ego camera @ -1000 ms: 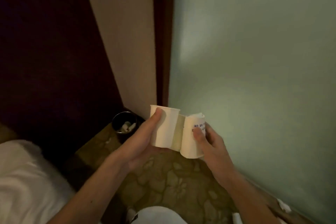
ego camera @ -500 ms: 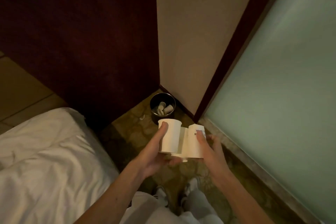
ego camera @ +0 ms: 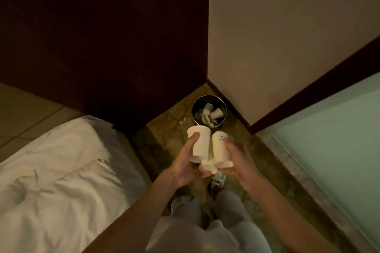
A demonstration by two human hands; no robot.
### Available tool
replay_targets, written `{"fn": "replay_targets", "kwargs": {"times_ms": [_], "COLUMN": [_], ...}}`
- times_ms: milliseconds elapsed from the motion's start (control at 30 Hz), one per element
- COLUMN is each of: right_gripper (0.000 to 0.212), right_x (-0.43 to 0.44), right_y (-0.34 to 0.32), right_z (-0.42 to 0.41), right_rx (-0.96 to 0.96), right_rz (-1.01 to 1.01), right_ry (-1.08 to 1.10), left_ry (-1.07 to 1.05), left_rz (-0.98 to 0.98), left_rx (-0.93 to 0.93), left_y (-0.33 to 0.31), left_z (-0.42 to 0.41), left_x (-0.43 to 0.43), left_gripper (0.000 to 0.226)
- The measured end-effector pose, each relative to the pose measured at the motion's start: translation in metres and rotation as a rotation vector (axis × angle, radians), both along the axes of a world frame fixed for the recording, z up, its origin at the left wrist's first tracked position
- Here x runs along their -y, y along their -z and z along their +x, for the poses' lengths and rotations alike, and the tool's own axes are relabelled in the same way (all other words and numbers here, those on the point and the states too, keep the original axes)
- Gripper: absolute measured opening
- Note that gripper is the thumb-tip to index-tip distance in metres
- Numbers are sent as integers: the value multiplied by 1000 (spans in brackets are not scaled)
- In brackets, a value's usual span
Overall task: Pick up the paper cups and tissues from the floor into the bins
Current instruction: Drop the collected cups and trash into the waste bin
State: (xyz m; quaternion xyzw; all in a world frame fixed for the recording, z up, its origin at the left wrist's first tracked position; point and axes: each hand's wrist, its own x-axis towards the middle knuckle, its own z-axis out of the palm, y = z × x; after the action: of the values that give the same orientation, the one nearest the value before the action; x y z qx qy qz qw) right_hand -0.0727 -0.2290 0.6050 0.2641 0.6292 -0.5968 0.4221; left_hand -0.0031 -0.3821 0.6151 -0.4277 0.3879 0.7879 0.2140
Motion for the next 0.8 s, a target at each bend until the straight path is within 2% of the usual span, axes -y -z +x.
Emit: {"fn": "replay_targets", "kwargs": {"times_ms": [133,233,367,467,600,733,800], "right_gripper": [43,43,35,27,16,7,21], "right_x": [32,54,82,100,116,128,131], "right_y": [33,74,158,229,325,400,423], "right_z": [-53,-85,-123,-145,-167,-177,-182], "right_rx": [-4,-15,-59,-84,-74,-103,-114], "right_rz": [53,74,89,46,99,215,282], "right_ry": [-16,10,121,218,314,289,231], "left_ry": [-30,33,82,113,199,304,400], "left_rz": [44,89,113,217,159,42,-12], "left_rx": [87,103,128,169,310,431,429], "left_y": [34,78,171,243,339,409,434], "left_z": [-58,-100,-157,-195,-234,-264,-276], "left_x": [23,45,78,94,110,124,128], "left_gripper": [45,48,40,58,72,71,77]}}
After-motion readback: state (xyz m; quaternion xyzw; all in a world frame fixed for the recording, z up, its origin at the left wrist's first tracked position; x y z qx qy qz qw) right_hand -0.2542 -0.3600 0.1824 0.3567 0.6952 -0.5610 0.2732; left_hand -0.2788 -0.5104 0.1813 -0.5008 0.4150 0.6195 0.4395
